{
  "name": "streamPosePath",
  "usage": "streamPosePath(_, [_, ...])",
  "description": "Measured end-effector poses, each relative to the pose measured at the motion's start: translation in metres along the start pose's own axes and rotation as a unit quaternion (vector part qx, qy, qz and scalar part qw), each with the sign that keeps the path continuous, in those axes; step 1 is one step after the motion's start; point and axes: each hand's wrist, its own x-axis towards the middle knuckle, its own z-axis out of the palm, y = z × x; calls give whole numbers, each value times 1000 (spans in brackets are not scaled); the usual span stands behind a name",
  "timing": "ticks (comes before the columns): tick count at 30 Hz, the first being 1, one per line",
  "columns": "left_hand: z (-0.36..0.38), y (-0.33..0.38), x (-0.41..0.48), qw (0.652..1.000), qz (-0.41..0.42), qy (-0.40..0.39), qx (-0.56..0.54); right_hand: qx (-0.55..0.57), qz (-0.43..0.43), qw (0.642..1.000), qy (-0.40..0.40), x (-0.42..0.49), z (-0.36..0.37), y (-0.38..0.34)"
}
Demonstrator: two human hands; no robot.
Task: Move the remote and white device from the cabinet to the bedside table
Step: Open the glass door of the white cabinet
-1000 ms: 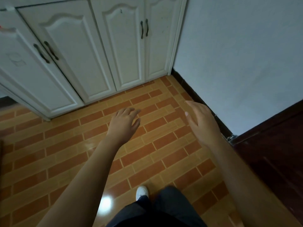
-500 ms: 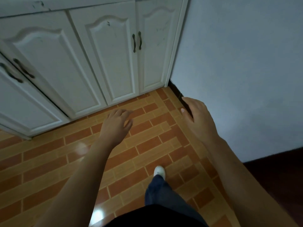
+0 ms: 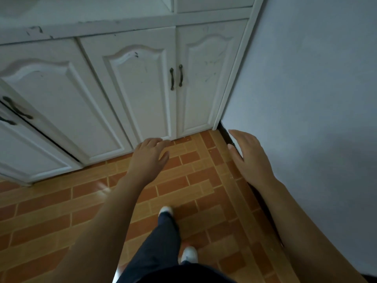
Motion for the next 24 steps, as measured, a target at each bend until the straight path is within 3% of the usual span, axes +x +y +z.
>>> streamPosePath(13, [-30,-44,204,998,29,48,-6,-32,-36,999,18,204,19,13])
streamPosePath(24, [-58,-90,295,996,35,64,50,-59,-97,994,-2,328,42,-9])
